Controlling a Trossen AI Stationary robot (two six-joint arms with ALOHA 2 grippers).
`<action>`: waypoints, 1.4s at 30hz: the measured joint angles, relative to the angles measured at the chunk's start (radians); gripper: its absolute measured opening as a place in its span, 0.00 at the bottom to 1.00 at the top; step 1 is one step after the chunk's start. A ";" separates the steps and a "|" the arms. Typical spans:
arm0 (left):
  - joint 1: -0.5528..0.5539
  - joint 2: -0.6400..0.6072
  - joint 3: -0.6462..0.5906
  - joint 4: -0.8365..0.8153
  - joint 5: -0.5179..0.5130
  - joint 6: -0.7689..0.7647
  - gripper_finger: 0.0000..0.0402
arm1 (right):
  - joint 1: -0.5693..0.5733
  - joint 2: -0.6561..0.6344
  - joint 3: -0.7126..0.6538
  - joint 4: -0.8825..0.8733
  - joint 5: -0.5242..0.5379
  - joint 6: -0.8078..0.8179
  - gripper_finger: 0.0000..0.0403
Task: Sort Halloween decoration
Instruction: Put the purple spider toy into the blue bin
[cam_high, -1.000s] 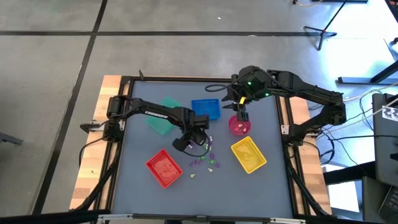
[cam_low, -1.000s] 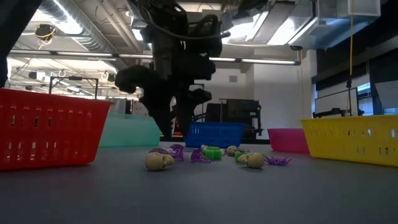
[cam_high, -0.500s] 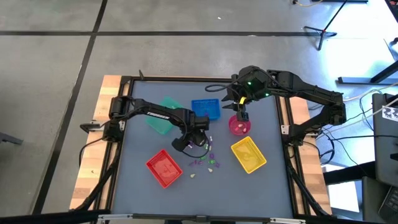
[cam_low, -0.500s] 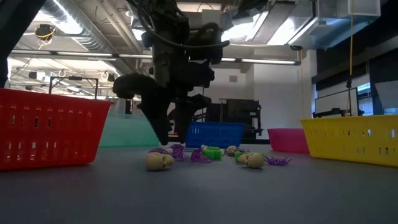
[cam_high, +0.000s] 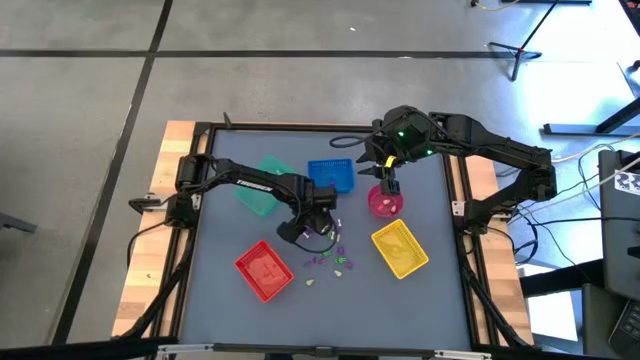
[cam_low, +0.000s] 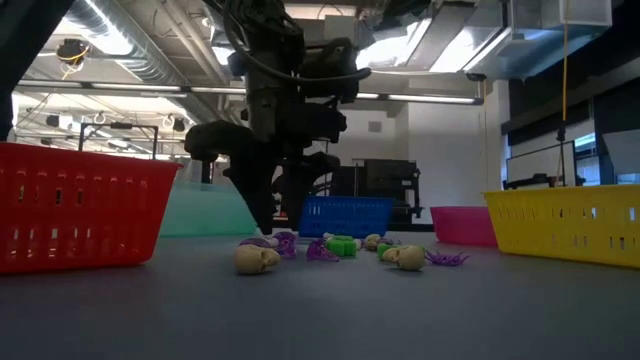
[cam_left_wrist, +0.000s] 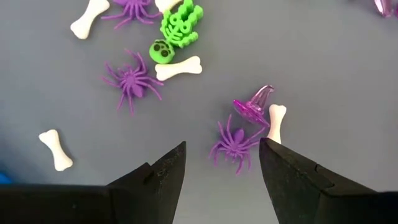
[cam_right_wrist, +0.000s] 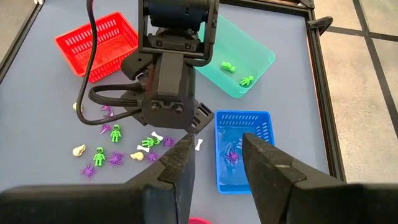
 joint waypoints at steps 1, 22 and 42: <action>0.000 0.000 0.000 0.000 0.000 -0.003 0.47 | 0.000 0.000 0.000 0.000 0.000 0.000 0.33; -0.001 0.000 -0.046 0.025 0.001 -0.005 0.47 | 0.000 0.000 0.000 0.000 0.000 0.000 0.33; -0.002 -0.001 -0.052 0.060 0.003 -0.005 0.33 | 0.000 0.000 0.000 0.000 0.000 0.000 0.33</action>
